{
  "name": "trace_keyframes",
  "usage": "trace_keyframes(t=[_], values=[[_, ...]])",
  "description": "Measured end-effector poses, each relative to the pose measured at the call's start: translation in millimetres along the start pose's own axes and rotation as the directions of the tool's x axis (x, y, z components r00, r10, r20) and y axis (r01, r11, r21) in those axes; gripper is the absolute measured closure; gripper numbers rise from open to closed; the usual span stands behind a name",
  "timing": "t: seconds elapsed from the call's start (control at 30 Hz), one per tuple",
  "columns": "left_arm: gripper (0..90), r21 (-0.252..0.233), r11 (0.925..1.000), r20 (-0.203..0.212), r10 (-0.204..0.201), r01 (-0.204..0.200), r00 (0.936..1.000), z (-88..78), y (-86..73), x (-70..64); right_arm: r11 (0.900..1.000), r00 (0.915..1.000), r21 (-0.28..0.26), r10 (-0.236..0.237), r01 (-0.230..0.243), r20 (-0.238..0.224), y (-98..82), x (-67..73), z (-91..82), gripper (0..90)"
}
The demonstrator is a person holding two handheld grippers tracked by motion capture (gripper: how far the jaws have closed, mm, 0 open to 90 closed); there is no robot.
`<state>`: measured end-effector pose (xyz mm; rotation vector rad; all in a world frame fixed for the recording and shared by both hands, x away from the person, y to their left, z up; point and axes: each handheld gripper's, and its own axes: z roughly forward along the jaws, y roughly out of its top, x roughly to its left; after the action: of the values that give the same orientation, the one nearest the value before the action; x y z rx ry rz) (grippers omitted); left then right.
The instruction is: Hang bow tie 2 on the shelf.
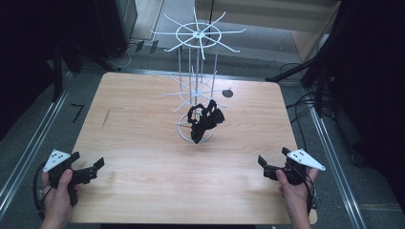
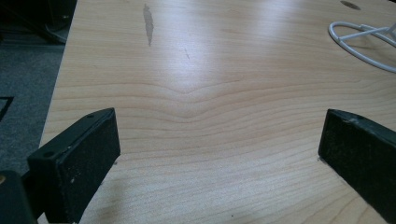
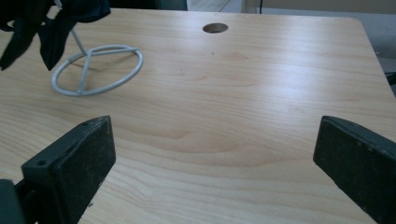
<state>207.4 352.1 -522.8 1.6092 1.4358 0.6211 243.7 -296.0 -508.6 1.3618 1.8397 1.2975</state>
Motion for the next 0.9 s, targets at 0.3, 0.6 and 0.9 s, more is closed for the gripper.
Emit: trace_keyframes(t=[0.3, 0.6, 0.9], values=[[0.0, 0.000, 1.0000, 0.000, -0.002, 0.002, 1.0000, -0.1, 0.0, 0.1, 0.999, 0.9991, 0.011, 0.030, -0.031, 0.028, -17.8, -19.5, -14.6, 0.0], [0.0, -0.002, 1.0000, 0.000, -0.003, 0.003, 1.0000, -0.1, 0.0, 0.1, 0.998, 0.9960, 0.025, 0.058, -0.060, 0.068, -36.5, -40.0, -33.5, 0.0], [0.0, 0.001, 1.0000, -0.003, -0.002, 0.002, 1.0000, -0.1, -0.1, -0.1, 0.997, 0.9929, 0.049, 0.062, -0.067, 0.101, -54.0, -54.0, -47.5, 0.0]])
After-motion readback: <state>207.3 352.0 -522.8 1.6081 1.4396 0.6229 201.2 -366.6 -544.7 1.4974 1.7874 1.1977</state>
